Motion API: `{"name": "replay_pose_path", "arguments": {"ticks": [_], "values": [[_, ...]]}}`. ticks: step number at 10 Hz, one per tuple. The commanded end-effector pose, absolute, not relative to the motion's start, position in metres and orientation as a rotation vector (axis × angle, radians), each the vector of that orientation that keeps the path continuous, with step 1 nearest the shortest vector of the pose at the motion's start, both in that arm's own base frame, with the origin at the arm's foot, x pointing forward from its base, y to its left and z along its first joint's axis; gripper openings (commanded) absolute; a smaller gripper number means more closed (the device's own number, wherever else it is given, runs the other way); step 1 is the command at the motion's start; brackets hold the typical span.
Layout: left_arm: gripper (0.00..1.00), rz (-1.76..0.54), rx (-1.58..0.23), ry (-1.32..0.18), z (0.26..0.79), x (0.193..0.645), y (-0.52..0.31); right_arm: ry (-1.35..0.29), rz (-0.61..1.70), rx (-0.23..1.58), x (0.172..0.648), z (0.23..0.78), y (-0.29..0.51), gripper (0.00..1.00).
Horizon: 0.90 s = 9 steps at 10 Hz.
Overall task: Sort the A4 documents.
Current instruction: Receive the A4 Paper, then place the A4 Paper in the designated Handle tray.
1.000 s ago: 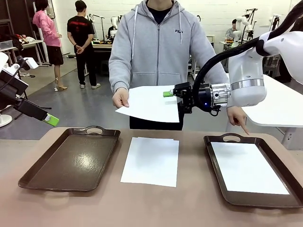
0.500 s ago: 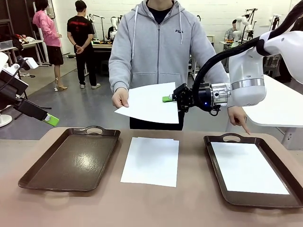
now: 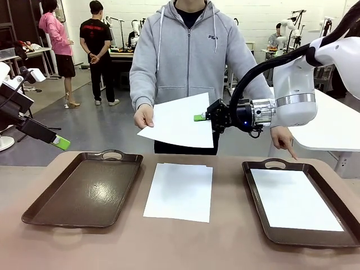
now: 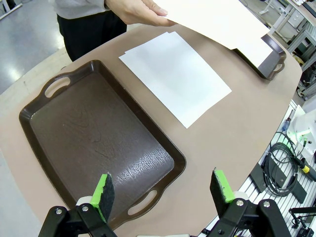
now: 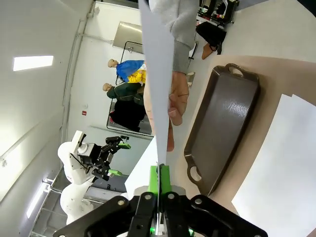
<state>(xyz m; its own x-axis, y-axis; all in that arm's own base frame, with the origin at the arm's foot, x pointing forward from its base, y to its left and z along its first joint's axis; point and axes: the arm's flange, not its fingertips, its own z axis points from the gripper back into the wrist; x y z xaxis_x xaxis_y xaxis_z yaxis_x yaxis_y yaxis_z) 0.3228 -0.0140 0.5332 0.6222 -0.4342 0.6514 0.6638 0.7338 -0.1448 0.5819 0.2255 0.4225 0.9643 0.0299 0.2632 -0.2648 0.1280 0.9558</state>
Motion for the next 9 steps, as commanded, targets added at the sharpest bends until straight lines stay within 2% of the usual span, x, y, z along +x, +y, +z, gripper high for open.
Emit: {"name": "replay_pose_path", "arguments": {"ticks": [1, 2, 9], "values": [[1.00, -0.650, -0.403, -0.632, 0.5328, 0.3230, -0.0134, -0.122, 0.209, 1.455, 0.5872, 0.4226, 0.2282, 0.00], [1.00, -0.650, -0.403, -0.632, 0.5328, 0.3230, -0.0134, -0.197, 0.216, 1.429, 0.5819, 0.4225, 0.2255, 0.00], [1.00, -0.650, -0.403, -0.632, 0.5328, 0.3230, -0.0134, -0.197, 0.216, 1.429, 0.5819, 0.4225, 0.2255, 0.00]]}}
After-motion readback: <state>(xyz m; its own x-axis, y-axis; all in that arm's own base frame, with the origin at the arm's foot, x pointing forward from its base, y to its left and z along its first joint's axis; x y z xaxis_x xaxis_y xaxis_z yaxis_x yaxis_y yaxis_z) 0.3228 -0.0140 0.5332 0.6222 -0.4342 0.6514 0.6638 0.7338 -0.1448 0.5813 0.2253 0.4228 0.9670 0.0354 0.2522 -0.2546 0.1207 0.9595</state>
